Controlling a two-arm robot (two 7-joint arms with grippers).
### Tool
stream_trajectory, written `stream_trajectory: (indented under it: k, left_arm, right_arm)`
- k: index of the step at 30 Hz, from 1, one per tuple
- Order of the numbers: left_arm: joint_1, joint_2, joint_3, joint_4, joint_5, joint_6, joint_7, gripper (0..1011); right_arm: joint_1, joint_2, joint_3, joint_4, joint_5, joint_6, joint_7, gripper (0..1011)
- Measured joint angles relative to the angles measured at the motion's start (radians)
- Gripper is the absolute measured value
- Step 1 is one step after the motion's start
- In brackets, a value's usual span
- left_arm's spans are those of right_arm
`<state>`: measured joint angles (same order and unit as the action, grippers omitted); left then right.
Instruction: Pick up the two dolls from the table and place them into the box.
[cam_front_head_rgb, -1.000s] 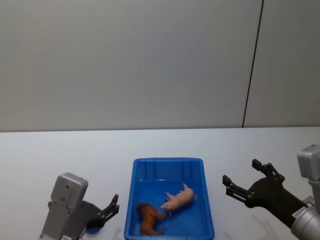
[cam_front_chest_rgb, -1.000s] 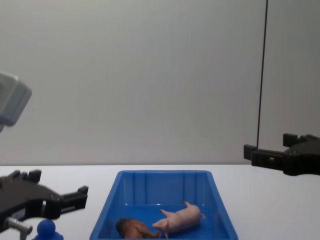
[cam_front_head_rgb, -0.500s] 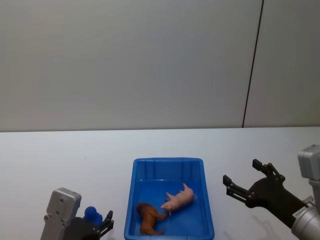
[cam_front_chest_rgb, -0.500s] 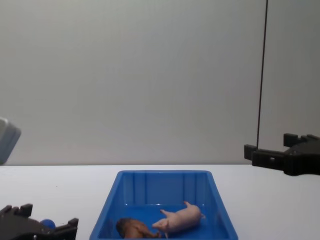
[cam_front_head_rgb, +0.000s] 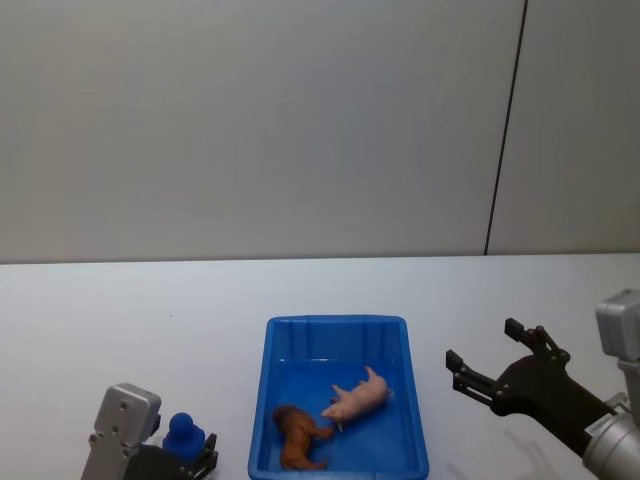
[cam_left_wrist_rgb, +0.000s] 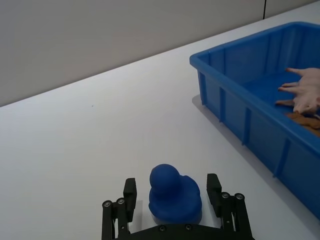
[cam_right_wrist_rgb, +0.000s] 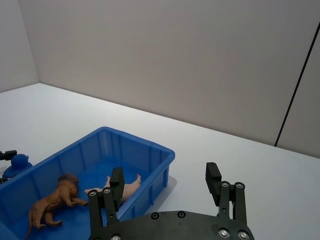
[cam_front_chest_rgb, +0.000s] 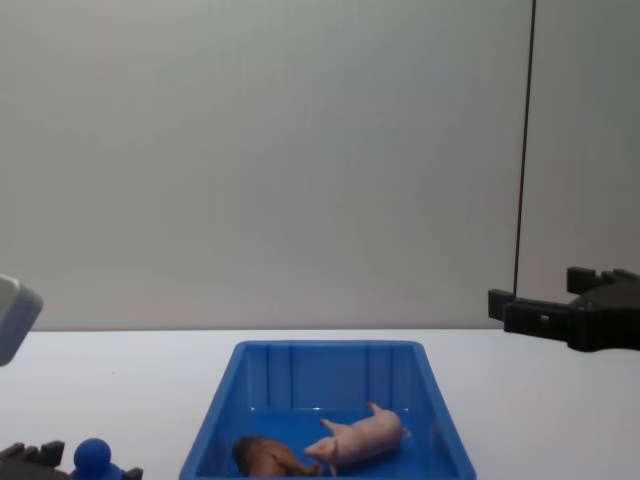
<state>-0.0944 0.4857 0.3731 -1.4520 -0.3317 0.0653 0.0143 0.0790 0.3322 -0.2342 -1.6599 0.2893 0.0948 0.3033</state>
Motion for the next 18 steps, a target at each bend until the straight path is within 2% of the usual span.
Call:
stream_trajectory:
  k: [6, 7, 11, 18]
  left_arm:
    - [-0.016, -0.006, -0.005, 0.029, 0.013, 0.019, -0.030, 747]
    - [-0.017, -0.006, -0.005, 0.031, 0.015, 0.020, -0.034, 747]
    - [-0.026, -0.009, -0.009, 0.043, 0.021, 0.023, -0.046, 588]
    - [-0.038, -0.007, -0.021, 0.046, 0.034, 0.022, -0.059, 516]
  right_arm:
    - [0.000, 0.000, 0.000, 0.000, 0.000, 0.000, 0.000, 1001]
    - [0.000, 0.000, 0.000, 0.000, 0.000, 0.000, 0.000, 1001]
    - [0.000, 0.000, 0.000, 0.000, 0.000, 0.000, 0.000, 1001]
    - [0.000, 0.000, 0.000, 0.000, 0.000, 0.000, 0.000, 1001]
